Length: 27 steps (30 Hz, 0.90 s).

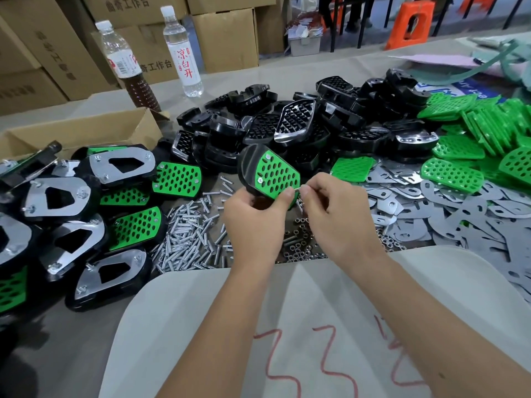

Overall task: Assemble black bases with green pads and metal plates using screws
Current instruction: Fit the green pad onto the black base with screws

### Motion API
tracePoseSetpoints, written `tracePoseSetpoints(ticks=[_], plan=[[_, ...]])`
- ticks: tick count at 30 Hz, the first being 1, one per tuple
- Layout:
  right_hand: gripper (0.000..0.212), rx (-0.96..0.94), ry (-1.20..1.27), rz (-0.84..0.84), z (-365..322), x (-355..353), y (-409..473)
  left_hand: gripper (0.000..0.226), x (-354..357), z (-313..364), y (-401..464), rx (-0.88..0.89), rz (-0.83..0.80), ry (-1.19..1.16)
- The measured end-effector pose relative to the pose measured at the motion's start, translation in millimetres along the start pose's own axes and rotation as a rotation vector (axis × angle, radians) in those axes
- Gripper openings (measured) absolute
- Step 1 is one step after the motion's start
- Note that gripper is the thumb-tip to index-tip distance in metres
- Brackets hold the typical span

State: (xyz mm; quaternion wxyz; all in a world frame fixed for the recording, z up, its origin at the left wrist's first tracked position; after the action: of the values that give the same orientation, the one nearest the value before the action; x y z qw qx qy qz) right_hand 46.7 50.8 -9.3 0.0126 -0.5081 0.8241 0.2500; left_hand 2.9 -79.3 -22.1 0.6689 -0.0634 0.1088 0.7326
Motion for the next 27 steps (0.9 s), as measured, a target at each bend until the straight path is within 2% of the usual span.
tracePoseSetpoints(ticks=[3,8,13,20,24,27], plan=[[0.028,-0.027,-0.054,0.021,-2.6,0.0,-1.0,0.010,3.1,2.9,-3.0,0.030,-0.054,0.020],[0.032,-0.123,-0.162,0.003,-6.0,-2.5,-0.5,0.008,2.3,5.4,-3.2,0.073,-0.039,0.017],[0.029,-0.198,-0.290,-0.126,-12.5,-4.0,6.4,0.009,0.7,7.2,-3.4,0.067,-0.020,-0.004],[0.037,-0.013,-0.095,0.050,-2.7,-2.6,3.1,0.012,2.4,15.5,-10.9,0.241,0.032,0.153],[0.032,-0.216,-0.274,-0.135,-12.9,-3.5,8.7,0.014,-4.4,16.2,-3.1,0.220,0.016,0.182],[0.032,-0.236,-0.308,-0.191,-11.3,-0.8,9.8,0.025,-10.6,15.7,3.9,0.214,-0.026,0.214]])
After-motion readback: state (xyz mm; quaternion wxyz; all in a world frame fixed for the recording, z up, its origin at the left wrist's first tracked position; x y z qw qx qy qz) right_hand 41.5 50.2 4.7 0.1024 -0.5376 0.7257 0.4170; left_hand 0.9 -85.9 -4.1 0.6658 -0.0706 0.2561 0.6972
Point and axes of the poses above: each hand's wrist, its own y-axis towards the middle knuckle, its own x-axis out of the palm, z = x × y, the point moved 3 cm from there along y, towards the middle knuckle, and after that the axes turned 13 degrees about y, right-handed, at the moved point
